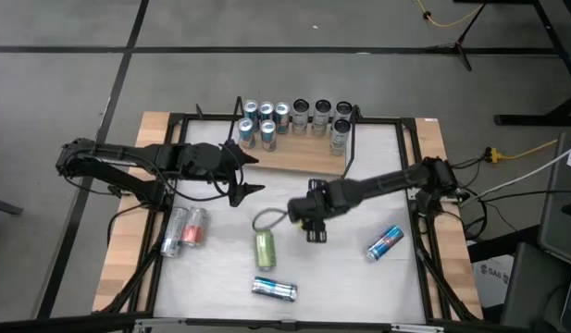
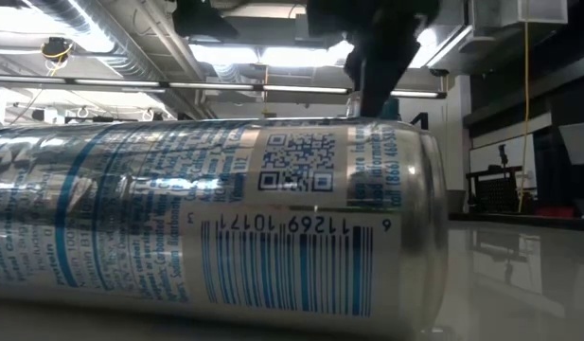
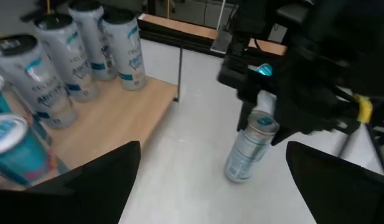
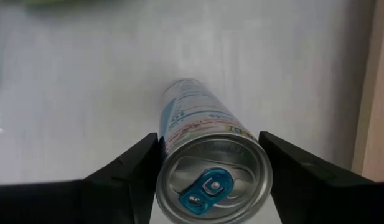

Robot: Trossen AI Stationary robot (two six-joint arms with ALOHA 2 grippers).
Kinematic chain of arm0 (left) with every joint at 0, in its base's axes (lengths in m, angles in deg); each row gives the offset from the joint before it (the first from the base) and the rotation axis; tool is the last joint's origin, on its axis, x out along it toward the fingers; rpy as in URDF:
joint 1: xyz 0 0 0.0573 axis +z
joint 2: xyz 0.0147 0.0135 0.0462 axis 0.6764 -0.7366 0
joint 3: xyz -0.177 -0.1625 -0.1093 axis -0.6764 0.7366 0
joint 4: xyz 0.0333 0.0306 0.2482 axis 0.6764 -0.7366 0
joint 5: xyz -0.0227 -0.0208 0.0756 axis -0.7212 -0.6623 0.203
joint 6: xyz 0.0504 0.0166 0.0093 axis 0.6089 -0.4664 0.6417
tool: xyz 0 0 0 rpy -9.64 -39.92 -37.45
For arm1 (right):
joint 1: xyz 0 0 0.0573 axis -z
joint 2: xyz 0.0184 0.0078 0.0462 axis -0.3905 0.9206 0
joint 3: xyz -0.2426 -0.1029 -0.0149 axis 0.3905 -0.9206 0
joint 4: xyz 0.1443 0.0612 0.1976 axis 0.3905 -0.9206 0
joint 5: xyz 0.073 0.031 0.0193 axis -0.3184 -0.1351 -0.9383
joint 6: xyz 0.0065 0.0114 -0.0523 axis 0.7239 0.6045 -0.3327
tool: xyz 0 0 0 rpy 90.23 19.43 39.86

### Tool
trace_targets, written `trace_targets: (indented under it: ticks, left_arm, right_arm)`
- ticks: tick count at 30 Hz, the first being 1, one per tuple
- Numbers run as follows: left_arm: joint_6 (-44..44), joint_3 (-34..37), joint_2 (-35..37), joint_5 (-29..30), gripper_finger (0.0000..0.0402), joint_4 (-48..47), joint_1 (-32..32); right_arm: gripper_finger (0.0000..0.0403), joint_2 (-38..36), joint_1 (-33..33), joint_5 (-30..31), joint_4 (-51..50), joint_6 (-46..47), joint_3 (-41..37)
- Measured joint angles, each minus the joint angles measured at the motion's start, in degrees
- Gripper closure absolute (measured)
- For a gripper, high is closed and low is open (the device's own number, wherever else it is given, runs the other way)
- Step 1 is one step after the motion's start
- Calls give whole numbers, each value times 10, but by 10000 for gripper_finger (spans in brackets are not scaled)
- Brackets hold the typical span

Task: Place canned beverage on shelf
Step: Put the blue soda can on the shelf aligned with the other blue soda can

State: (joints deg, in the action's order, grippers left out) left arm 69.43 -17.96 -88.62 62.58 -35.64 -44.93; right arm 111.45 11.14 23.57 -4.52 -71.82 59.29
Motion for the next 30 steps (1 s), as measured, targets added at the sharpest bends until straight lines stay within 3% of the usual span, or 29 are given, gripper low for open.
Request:
trace_targets:
  ticks: [10,18,30]
  left_arm:
    - [109,0,33,69,6,1,17]
    - [117,0,39,82,6,-1,16]
    - [117,0,39,81,6,-1,15]
  right_arm:
    - [168,0,81,-27,3,96,0]
    - [166,0,102,-26,17,141,0]
    - [120,0,100,-33,32,141,0]
